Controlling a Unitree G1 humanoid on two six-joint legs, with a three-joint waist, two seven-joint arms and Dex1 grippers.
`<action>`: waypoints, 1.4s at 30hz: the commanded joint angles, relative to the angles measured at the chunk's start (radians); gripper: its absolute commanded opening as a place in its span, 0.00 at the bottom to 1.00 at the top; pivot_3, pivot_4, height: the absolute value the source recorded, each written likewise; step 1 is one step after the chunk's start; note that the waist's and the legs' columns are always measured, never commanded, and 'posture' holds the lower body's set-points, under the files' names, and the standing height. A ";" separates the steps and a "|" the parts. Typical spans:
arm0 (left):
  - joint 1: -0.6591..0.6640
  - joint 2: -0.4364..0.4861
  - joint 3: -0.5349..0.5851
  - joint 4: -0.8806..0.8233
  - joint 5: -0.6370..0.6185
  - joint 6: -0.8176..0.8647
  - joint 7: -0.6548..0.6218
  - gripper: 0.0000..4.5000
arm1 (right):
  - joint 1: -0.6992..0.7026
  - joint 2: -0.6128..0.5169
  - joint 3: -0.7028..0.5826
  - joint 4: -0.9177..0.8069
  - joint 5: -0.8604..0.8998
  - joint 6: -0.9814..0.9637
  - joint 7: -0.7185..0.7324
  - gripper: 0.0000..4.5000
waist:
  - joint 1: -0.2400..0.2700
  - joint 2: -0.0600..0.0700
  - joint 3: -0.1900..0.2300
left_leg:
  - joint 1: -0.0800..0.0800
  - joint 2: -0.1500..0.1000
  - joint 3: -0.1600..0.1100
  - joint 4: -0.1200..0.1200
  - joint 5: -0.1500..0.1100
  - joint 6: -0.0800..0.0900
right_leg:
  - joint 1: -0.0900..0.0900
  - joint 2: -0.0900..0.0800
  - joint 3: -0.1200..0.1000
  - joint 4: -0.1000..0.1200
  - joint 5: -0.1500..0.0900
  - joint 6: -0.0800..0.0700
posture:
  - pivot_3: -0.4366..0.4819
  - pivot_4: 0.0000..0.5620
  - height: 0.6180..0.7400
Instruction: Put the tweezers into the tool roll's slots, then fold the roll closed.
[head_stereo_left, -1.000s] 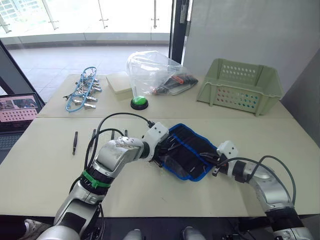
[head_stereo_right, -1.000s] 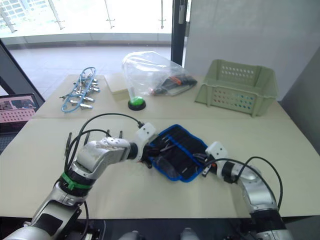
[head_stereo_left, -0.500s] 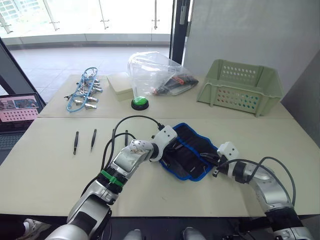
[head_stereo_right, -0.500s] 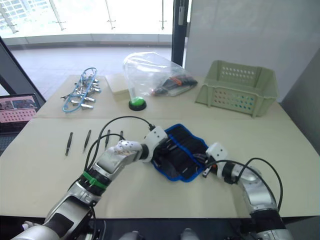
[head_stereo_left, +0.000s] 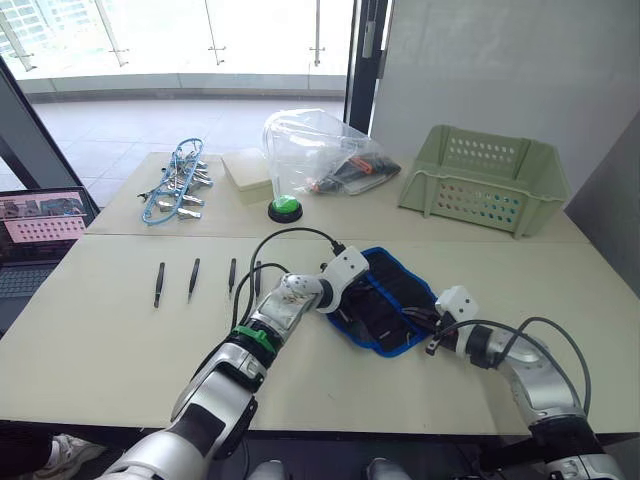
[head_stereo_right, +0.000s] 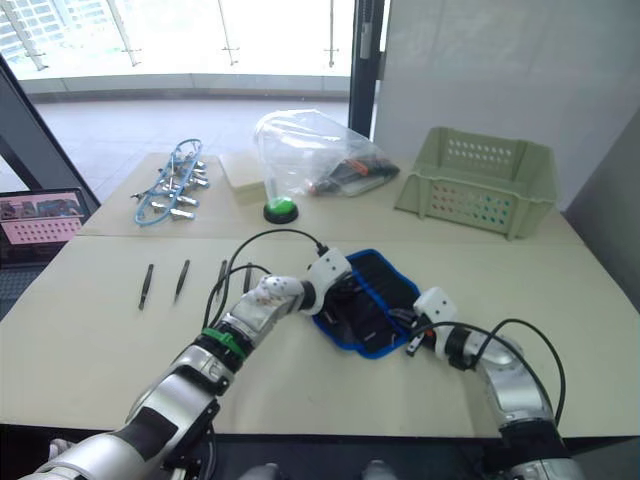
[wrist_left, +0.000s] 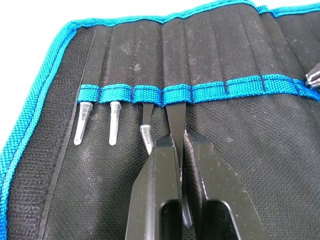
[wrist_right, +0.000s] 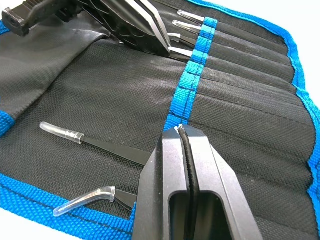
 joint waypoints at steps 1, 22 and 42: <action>-0.018 0.001 0.010 0.015 0.034 -0.021 -0.021 0.00 | 0.020 0.023 0.056 0.044 -0.045 0.032 0.004 0.00 | -0.004 0.000 0.000 | 0.000 0.000 0.000 0.000 0.000 0.000 | 0.000 0.000 0.000 0.000 0.000 0.000 | 0.48 0.27 1.00; 0.501 0.451 0.496 -0.880 -0.226 0.243 -0.103 0.99 | 0.010 0.017 0.068 0.098 -0.069 0.022 0.006 0.00 | -0.025 0.000 0.000 | 0.001 0.003 -0.001 -0.004 0.000 0.000 | -0.004 0.001 0.001 0.001 -0.001 -0.001 | 0.48 0.27 1.00; 1.319 0.130 1.028 -1.032 -0.358 -0.109 0.134 0.99 | 0.014 0.015 0.054 0.202 -0.065 -0.049 0.040 0.00 | -0.009 -0.015 -0.010 | 0.002 0.004 -0.001 -0.005 -0.003 -0.004 | -0.001 0.000 0.000 -0.002 -0.002 -0.004 | 0.48 0.27 1.00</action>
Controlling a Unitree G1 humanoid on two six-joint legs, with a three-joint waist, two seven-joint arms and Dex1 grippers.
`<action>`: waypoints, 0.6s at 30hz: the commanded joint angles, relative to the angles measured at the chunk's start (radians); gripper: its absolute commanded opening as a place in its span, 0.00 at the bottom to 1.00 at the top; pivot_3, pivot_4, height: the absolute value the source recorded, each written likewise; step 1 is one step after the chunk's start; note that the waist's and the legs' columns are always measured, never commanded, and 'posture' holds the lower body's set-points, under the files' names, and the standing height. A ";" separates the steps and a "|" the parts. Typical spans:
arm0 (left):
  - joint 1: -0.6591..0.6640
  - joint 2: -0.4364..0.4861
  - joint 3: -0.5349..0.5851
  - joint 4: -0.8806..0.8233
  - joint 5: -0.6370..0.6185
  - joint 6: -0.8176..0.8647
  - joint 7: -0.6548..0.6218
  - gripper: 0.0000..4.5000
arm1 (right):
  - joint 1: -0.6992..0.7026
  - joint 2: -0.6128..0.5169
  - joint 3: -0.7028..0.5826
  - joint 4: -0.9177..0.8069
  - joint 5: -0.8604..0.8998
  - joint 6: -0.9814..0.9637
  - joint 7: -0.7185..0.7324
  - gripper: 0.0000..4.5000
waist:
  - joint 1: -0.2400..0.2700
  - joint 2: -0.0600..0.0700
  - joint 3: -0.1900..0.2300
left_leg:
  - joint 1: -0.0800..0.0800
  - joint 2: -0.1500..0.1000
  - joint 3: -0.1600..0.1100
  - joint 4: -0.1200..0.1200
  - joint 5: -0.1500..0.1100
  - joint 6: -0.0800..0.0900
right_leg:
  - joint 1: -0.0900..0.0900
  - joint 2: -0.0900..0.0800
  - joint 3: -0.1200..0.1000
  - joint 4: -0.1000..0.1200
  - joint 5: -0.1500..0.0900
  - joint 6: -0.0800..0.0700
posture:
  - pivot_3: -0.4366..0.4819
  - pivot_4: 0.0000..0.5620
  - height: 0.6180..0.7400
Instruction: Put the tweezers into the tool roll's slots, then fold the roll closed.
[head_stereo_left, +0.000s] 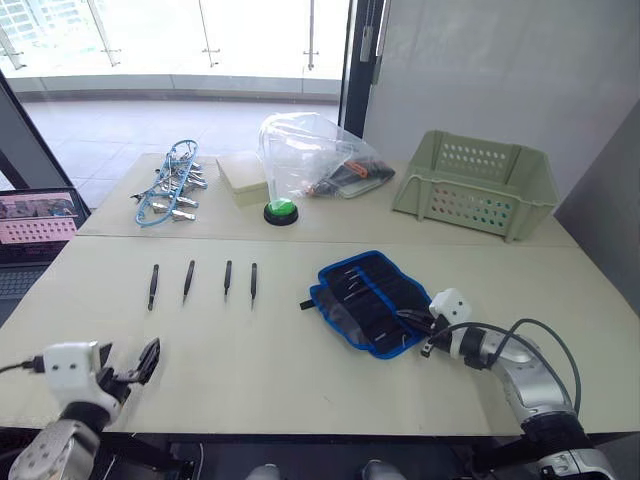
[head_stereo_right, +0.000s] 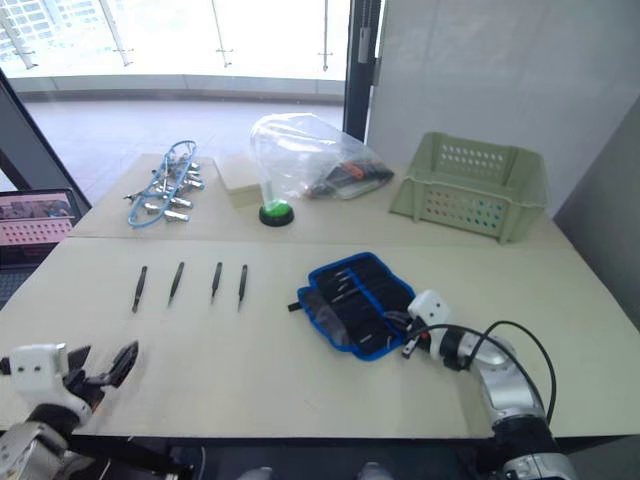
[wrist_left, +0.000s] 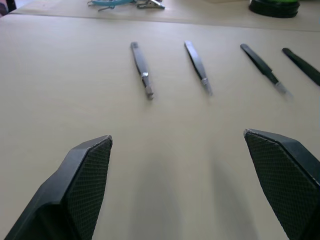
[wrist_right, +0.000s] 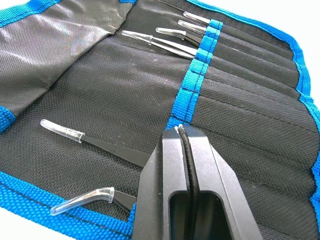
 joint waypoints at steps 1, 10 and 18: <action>0.090 -0.051 0.015 0.008 -0.017 -0.129 -0.029 0.99 | 0.036 -0.005 0.035 0.108 -0.048 0.029 0.012 0.00 | 0.003 0.000 -0.001 | 0.000 0.000 0.000 0.000 0.000 0.000 | 0.000 0.000 0.000 0.000 0.000 0.000 | 0.48 0.27 1.00; 0.146 -0.076 -0.011 0.019 -0.053 -0.198 -0.015 0.99 | 0.016 -0.006 0.037 0.146 -0.050 0.018 0.028 0.00 | 0.005 -0.001 -0.003 | 0.002 0.001 0.001 0.000 0.000 0.000 | 0.004 0.000 0.000 -0.001 -0.007 0.006 | 0.48 0.27 1.00; -0.069 0.046 0.002 0.043 -0.081 -0.028 0.147 0.99 | 0.021 -0.006 0.030 0.146 -0.048 0.016 0.024 0.00 | 0.012 -0.001 -0.003 | 0.005 0.001 -0.001 0.000 0.000 0.000 | 0.006 0.001 -0.001 -0.001 -0.008 0.006 | 0.48 0.27 1.00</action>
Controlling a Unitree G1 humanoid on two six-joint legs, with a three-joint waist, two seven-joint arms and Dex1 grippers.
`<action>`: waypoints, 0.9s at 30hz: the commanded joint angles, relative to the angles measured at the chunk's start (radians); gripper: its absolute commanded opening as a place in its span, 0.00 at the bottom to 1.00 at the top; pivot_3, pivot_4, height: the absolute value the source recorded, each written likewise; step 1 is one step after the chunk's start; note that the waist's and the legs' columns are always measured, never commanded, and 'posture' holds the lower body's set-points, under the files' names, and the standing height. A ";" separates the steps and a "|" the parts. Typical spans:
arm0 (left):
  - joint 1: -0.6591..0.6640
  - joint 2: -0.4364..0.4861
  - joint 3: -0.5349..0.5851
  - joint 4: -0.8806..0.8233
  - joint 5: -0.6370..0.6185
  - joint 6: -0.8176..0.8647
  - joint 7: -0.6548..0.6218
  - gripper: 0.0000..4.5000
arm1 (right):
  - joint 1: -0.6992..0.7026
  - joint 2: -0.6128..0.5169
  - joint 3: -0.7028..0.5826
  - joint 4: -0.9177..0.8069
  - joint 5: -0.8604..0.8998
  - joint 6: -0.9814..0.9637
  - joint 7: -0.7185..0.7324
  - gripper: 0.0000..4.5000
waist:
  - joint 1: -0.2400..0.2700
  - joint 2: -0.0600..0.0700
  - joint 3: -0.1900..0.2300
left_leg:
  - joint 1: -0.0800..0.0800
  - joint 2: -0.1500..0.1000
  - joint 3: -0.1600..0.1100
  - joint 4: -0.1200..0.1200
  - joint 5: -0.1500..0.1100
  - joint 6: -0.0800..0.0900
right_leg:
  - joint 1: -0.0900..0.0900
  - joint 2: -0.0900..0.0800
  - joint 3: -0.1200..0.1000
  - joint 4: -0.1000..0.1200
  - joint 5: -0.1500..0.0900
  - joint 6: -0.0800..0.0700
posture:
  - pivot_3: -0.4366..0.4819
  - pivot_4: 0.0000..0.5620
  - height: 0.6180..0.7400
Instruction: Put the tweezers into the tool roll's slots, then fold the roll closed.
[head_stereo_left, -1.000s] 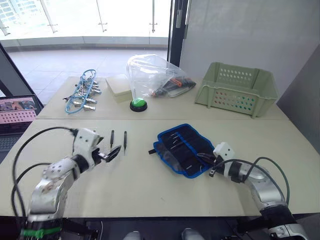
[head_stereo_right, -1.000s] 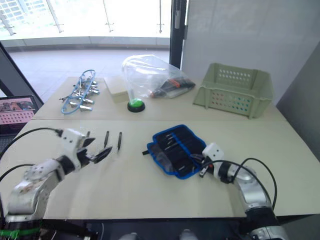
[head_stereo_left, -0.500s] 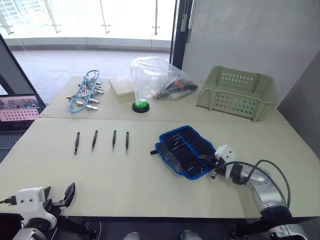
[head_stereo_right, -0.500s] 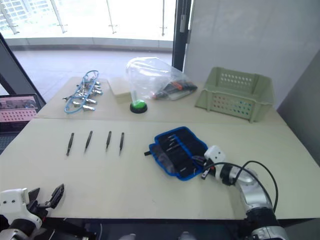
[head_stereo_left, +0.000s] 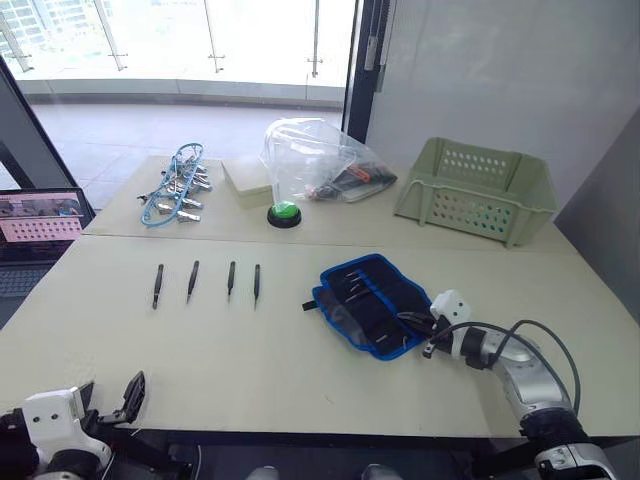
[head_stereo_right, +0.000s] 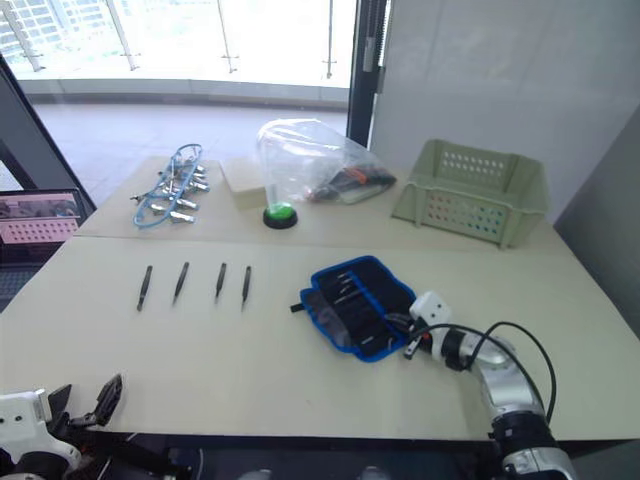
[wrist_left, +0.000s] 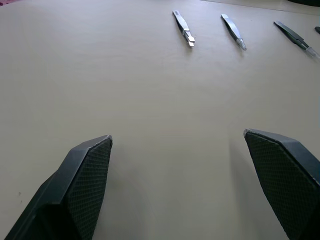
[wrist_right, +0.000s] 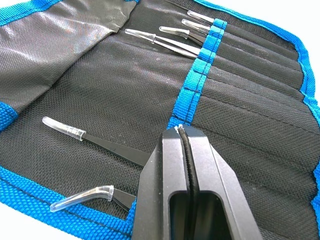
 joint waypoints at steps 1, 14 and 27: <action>-0.096 0.062 0.021 -0.019 -0.043 0.085 0.076 0.99 | 0.046 -0.006 0.028 0.071 -0.047 0.038 -0.003 0.00 | 0.000 0.000 0.000 | 0.000 0.000 0.000 0.000 0.000 0.000 | 0.000 0.000 0.000 0.000 0.000 0.000 | 0.48 0.27 1.00; -0.486 0.205 -0.148 0.228 0.060 0.295 0.221 0.99 | 0.071 0.011 0.015 0.038 -0.036 0.049 -0.024 0.00 | -0.002 0.000 0.000 | 0.009 -0.001 -0.001 -0.003 -0.001 -0.001 | 0.007 0.000 -0.001 -0.001 0.002 -0.005 | 0.48 0.27 1.00; -0.648 0.146 -0.256 0.536 0.223 0.133 0.304 0.66 | 0.100 0.031 0.019 -0.038 -0.034 0.088 -0.048 0.00 | -0.008 0.006 -0.002 | 0.009 -0.001 -0.001 -0.004 -0.002 -0.002 | 0.008 0.000 0.000 -0.001 -0.001 0.001 | 0.48 0.27 1.00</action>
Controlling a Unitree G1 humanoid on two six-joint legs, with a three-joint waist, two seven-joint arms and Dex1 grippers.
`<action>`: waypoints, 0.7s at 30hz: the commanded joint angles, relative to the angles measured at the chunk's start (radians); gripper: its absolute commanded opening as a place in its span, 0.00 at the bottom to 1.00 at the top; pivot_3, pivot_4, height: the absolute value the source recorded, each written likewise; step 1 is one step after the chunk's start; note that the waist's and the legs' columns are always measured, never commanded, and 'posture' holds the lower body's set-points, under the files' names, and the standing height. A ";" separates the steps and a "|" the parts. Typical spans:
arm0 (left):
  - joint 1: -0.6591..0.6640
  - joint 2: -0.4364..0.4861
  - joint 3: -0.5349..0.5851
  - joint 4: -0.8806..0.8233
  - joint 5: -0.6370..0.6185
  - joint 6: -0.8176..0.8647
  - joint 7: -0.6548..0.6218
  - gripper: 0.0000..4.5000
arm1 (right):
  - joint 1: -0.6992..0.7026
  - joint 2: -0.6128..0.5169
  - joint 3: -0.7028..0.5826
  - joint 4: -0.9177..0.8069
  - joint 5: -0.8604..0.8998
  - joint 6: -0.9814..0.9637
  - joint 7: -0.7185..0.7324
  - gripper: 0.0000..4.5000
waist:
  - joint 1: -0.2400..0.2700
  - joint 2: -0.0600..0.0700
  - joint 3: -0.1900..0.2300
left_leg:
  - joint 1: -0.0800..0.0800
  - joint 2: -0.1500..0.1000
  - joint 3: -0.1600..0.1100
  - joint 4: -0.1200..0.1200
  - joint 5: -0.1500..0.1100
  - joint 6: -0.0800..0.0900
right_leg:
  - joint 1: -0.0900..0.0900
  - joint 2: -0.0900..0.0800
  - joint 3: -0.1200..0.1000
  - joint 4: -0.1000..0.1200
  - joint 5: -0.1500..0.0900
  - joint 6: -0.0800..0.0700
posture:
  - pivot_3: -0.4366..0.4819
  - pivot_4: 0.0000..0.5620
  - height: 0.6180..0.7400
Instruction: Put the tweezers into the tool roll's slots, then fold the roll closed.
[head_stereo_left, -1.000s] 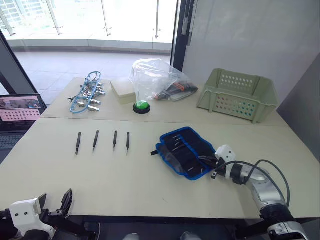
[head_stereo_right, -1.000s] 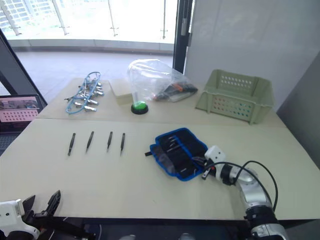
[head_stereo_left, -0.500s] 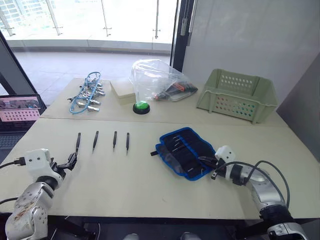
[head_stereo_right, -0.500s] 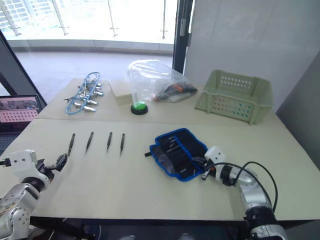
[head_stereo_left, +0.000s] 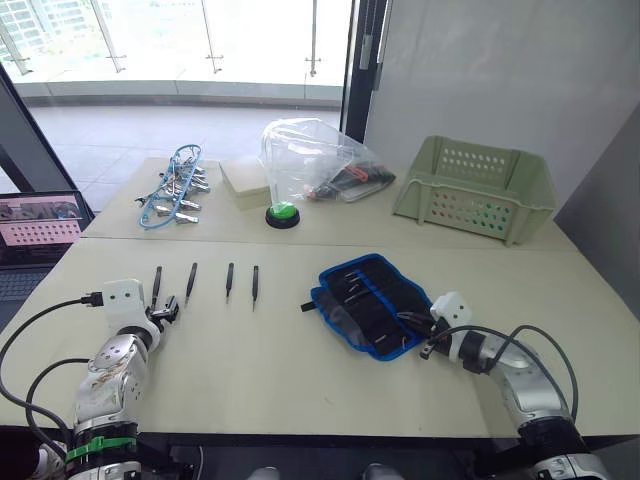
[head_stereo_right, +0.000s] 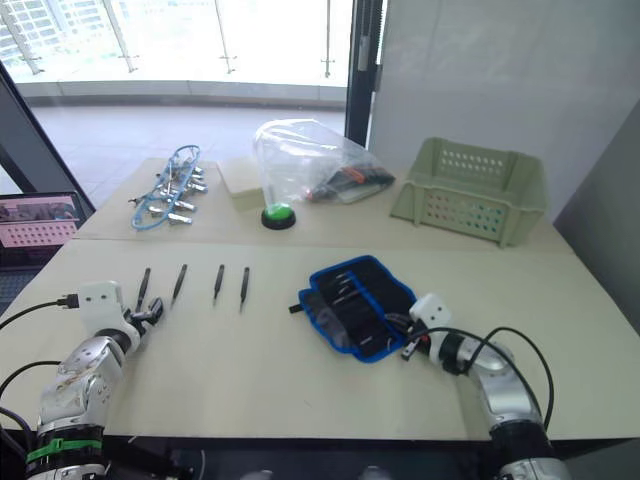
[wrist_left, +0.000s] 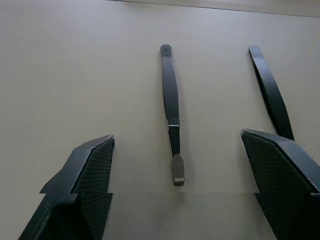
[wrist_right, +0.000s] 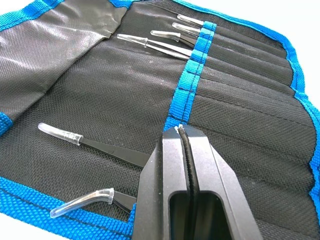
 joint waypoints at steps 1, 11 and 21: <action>-0.024 -0.015 -0.024 0.055 0.030 -0.027 0.019 0.59 | 0.049 0.002 0.039 0.037 -0.034 0.069 0.000 0.00 | -0.001 0.002 -0.001 | 0.000 0.000 0.000 0.000 0.000 0.000 | 0.000 0.000 0.000 0.000 0.000 0.000 | 0.48 0.27 1.00; -0.020 0.021 -0.015 0.096 0.073 -0.173 0.009 0.01 | 0.037 -0.002 0.033 0.020 -0.035 0.094 -0.009 0.00 | -0.006 0.003 0.000 | 0.000 0.000 0.000 -0.001 0.000 0.000 | -0.001 0.000 0.000 0.000 0.000 0.000 | 0.48 0.27 1.00; -0.017 0.126 -0.046 -0.199 -0.079 -0.160 -0.293 0.01 | 0.036 -0.008 0.035 0.016 -0.038 0.103 -0.010 0.00 | -0.008 -0.005 0.005 | -0.013 0.000 0.000 -0.001 0.001 -0.002 | -0.015 0.000 0.000 0.002 0.004 -0.007 | 0.48 0.27 1.00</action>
